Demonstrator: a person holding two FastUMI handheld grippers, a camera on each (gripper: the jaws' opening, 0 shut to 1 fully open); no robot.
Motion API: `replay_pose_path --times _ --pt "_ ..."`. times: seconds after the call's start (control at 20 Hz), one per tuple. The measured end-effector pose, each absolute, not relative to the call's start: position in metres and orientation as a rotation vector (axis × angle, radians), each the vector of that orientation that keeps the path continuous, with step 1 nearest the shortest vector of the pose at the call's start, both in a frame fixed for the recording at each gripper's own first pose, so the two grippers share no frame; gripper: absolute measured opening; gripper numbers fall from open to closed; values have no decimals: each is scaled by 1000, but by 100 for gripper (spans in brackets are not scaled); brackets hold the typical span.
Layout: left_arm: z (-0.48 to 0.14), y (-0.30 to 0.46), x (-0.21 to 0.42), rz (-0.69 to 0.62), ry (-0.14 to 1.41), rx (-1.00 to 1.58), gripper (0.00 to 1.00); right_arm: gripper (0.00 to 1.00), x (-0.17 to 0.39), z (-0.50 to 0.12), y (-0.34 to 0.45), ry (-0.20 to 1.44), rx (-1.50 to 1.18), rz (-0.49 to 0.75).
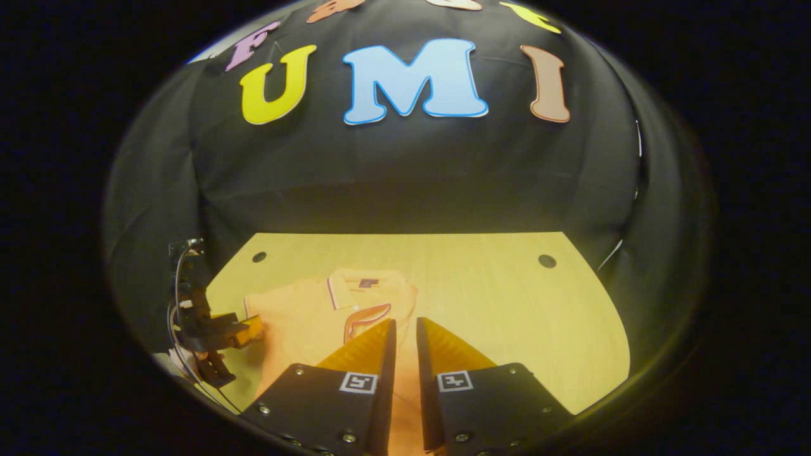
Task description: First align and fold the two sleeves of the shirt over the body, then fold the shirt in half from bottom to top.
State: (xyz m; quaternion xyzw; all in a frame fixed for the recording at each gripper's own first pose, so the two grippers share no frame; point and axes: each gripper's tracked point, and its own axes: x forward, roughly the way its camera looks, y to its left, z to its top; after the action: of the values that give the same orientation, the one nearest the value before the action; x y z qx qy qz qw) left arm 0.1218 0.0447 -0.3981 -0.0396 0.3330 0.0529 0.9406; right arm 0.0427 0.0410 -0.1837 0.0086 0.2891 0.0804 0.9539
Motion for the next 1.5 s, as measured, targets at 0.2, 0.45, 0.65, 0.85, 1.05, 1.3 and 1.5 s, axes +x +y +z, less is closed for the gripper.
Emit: replay_pose_path --times 0.2,0.45,0.65,0.85,1.05,1.3,1.5 --pt "-420 44 116 128 722 -110 95 20 38 -184 26 595 19 130" --pt "-424 37 118 124 707 -69 91 20 32 -189 13 612 41 104" --pt "-422 38 121 129 681 -87 47 20 29 -192 12 618 46 105" --pt "-422 37 122 137 699 -34 12 19 25 -194 9 621 49 104" --pt "-418 29 126 134 728 51 7 20 21 -191 0 615 66 86" --pt "-374 4 142 71 633 123 6 19 14 -192 -14 614 98 55" --pt "-346 -44 152 -35 569 195 7 20 6 -194 -21 615 128 33"
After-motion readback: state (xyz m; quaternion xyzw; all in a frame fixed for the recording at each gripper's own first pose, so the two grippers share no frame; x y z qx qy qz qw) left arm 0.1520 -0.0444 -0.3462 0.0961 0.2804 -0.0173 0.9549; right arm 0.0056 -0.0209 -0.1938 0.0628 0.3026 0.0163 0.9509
